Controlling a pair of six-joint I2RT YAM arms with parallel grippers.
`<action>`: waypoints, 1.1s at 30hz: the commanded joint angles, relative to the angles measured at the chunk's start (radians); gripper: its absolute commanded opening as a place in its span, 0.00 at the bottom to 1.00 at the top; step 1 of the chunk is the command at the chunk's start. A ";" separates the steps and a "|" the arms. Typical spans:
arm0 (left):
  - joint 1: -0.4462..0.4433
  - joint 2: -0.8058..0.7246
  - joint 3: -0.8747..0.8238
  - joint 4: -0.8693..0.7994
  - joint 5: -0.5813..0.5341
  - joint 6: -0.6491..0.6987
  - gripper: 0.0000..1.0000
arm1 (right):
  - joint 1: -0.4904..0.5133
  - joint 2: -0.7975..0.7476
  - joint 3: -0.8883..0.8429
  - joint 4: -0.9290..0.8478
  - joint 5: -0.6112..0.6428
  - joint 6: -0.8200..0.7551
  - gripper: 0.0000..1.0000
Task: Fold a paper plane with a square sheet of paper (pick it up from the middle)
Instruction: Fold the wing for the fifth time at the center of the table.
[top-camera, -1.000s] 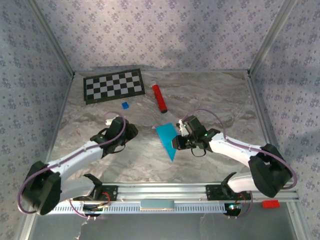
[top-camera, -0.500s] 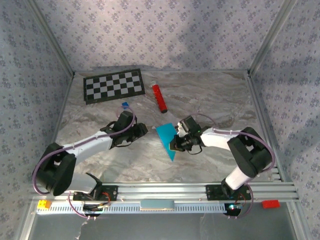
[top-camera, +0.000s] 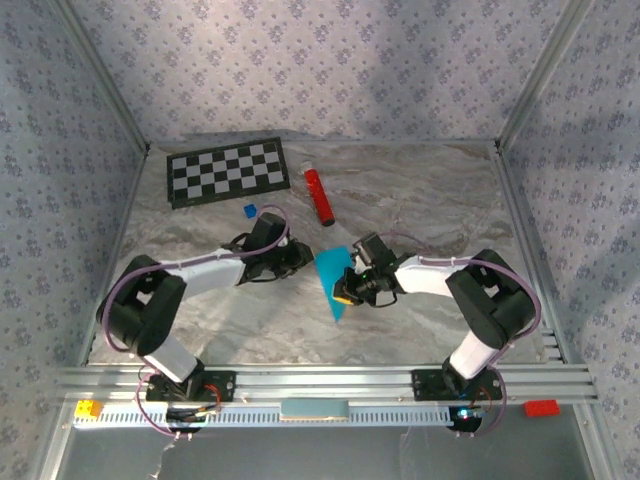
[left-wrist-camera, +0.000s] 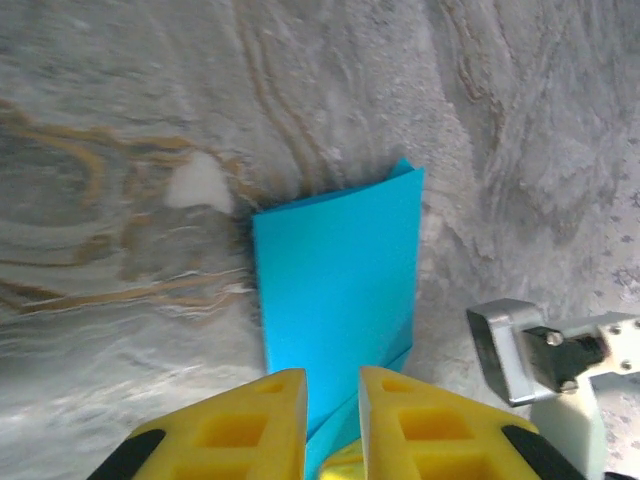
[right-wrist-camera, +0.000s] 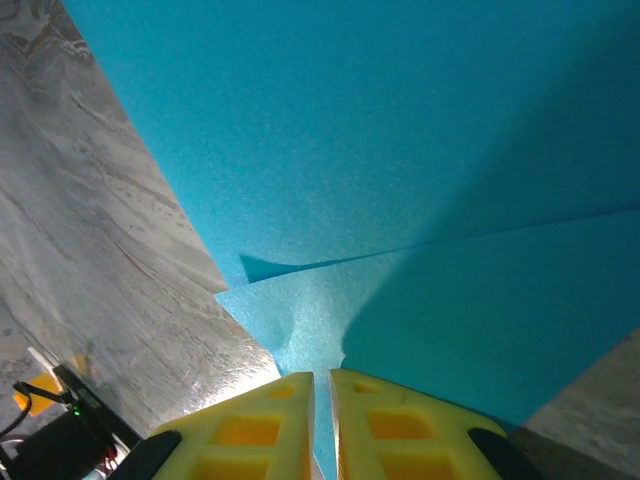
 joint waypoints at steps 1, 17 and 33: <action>-0.025 0.047 0.051 0.053 0.051 -0.011 0.18 | 0.003 0.024 -0.047 0.062 0.029 0.124 0.15; -0.033 0.287 0.120 0.101 0.124 -0.023 0.09 | 0.007 0.000 -0.090 0.187 0.007 0.207 0.14; -0.052 0.275 0.045 0.083 0.193 0.122 0.04 | -0.201 -0.271 -0.122 -0.080 0.082 0.005 0.39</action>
